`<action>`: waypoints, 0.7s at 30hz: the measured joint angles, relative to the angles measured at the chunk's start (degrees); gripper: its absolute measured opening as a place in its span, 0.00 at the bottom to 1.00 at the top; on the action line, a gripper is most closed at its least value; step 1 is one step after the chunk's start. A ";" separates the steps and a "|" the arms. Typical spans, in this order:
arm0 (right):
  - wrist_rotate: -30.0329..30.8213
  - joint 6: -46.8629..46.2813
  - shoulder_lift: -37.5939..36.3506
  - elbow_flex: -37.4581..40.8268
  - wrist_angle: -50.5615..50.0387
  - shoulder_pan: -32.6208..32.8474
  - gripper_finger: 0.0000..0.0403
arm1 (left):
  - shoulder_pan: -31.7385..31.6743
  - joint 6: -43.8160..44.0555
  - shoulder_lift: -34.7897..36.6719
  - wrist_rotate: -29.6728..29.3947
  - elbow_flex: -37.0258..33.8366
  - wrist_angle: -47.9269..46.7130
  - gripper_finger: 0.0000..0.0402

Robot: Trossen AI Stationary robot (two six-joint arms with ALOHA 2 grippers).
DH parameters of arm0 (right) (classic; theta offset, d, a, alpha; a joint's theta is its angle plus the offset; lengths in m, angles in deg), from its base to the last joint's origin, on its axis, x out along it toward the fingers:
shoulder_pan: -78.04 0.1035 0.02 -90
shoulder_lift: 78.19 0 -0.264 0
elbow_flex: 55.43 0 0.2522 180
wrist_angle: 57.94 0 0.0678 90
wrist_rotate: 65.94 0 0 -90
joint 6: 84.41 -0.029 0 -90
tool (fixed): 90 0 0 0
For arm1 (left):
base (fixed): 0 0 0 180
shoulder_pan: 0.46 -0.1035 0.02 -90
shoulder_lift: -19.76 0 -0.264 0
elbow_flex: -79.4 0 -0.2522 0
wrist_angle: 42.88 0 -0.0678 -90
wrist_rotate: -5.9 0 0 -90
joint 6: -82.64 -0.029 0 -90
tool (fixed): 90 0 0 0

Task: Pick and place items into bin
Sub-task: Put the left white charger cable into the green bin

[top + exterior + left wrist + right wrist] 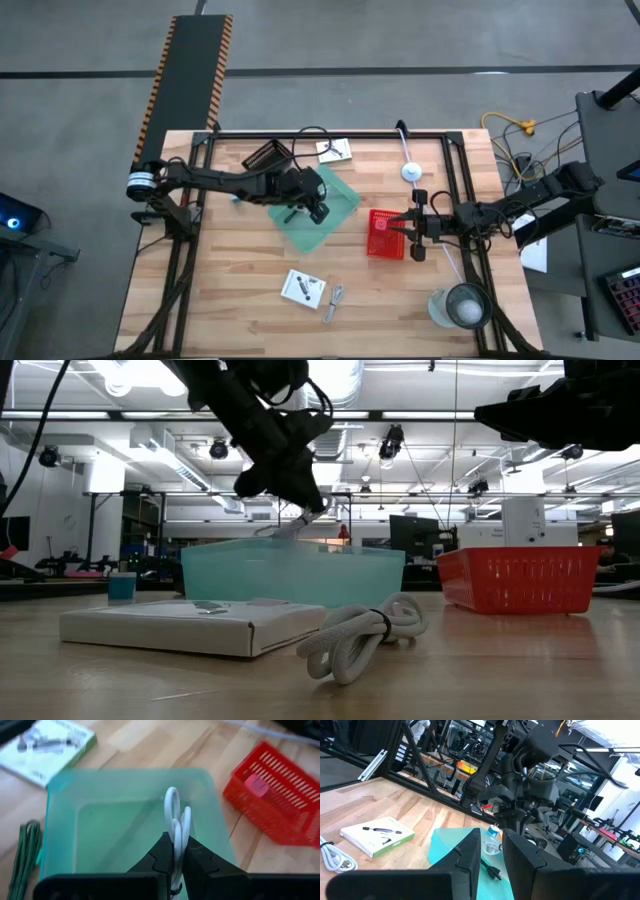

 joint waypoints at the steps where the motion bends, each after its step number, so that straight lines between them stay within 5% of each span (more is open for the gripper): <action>1: -0.01 0.01 0.00 0.00 0.00 0.01 0.17 | -0.04 0.33 -0.01 0.07 -0.27 -0.44 0.02; 21: 0.00 0.01 0.00 0.00 0.02 0.01 0.17 | -0.11 9.11 -0.04 8.39 -6.02 -1.89 0.02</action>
